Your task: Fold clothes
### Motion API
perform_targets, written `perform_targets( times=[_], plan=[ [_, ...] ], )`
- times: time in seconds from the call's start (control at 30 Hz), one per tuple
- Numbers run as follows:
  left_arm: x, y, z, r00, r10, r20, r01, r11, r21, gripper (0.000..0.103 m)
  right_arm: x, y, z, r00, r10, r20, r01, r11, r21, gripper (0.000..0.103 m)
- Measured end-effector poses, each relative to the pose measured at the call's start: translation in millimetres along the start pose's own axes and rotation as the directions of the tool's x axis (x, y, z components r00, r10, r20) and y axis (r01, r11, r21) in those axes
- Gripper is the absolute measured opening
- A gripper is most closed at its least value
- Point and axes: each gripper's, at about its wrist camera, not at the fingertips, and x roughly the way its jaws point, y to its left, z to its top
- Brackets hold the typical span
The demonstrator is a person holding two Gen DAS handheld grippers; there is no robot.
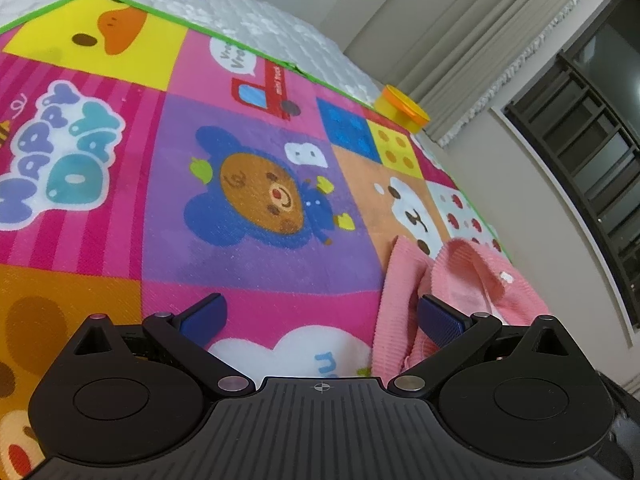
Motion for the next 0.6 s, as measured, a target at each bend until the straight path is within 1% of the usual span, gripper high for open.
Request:
perform_targets(
  times=[0.07,0.13,0.2,0.27,0.3,0.33,0.4,0.47,0.53,0.57,0.6],
  plan=[
    [0,0,0,1.0,-0.001,-0.001,0.001,1.0,0.0,0.103,1,-3,18,0.998,0.068,0.018,-0.069,0.995,0.069,0.002],
    [1,0,0,1.0,-0.001,-0.002,0.001,1.0,-0.001,0.103,9,-4,33,0.988,0.156,0.015,-0.157,0.974,0.162,0.001],
    [1,0,0,1.0,0.002,-0.001,-0.002,1.0,-0.002,0.103,25,-2,39,0.969,0.245,-0.011,-0.233,0.934,0.27,0.001],
    [0,1,0,1.0,0.005,0.001,-0.005,1.0,-0.004,0.103,45,1,34,0.951,0.305,-0.044,-0.271,0.896,0.353,0.001],
    [0,1,1,1.0,0.007,0.002,-0.007,1.0,-0.004,0.103,54,2,29,0.937,0.344,-0.054,-0.297,0.87,0.393,0.001],
    [-1,1,1,1.0,0.009,0.004,-0.009,1.0,-0.001,0.103,60,1,25,0.916,0.396,-0.056,-0.335,0.837,0.433,0.001],
    [-2,2,1,1.0,0.013,0.008,-0.013,1.0,0.006,0.103,56,-2,23,0.897,0.44,-0.032,-0.379,0.806,0.454,0.002],
    [-3,1,2,1.0,0.021,0.016,-0.021,1.0,0.017,0.103,37,-3,29,0.91,0.414,0.011,-0.39,0.848,0.358,0.003],
    [-4,1,3,1.0,0.012,0.017,-0.012,1.0,0.017,0.103,15,-15,35,0.934,0.354,0.039,-0.35,0.894,0.28,0.01],
    [-4,0,3,1.0,-0.008,0.015,0.008,1.0,0.015,0.103,5,-23,37,0.946,0.32,0.05,-0.322,0.913,0.251,0.027],
    [-4,-1,3,0.999,-0.031,0.011,0.03,0.999,0.012,0.103,-6,-32,38,0.958,0.28,0.063,-0.287,0.93,0.23,0.052]
  ],
)
